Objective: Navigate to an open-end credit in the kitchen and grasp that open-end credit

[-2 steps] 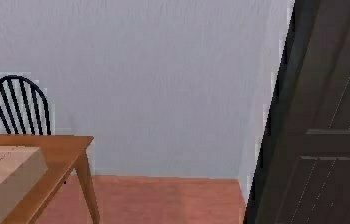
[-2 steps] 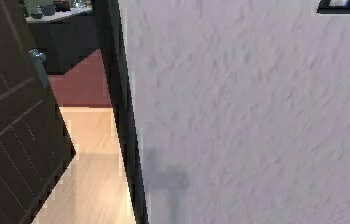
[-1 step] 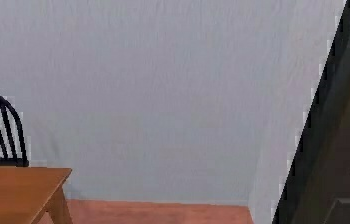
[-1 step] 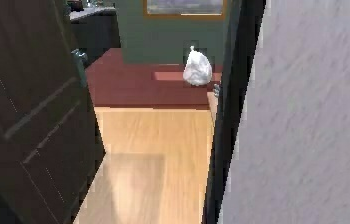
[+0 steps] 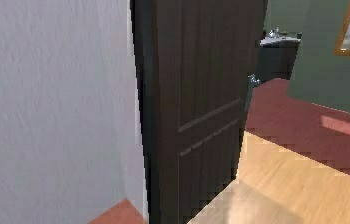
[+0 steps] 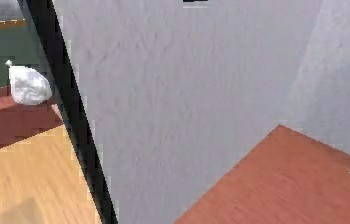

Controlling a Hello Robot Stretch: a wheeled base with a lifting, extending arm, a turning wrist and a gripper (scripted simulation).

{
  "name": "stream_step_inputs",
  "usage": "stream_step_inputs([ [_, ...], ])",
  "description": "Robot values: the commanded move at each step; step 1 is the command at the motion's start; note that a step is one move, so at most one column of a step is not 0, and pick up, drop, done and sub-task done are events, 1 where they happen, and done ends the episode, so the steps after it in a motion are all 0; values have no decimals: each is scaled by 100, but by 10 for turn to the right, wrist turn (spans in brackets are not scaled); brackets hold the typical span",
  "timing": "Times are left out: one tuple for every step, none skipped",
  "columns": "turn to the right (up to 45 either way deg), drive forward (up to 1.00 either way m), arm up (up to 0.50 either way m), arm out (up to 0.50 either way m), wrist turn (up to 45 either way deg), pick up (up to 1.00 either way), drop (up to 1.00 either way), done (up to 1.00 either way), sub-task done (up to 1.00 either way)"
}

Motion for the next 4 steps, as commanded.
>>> stream_step_inputs([
  [180, 0, 0, 0, 0, 0, 0, 0, 0],
  [0, 30, 0, 0, 0, 0, 0, 0, 0],
  [270, 0, 0, 0, 0, 0, 0, 0, 0],
  [0, 100, 0, 0, 0, 0, 0, 0, 0],
])
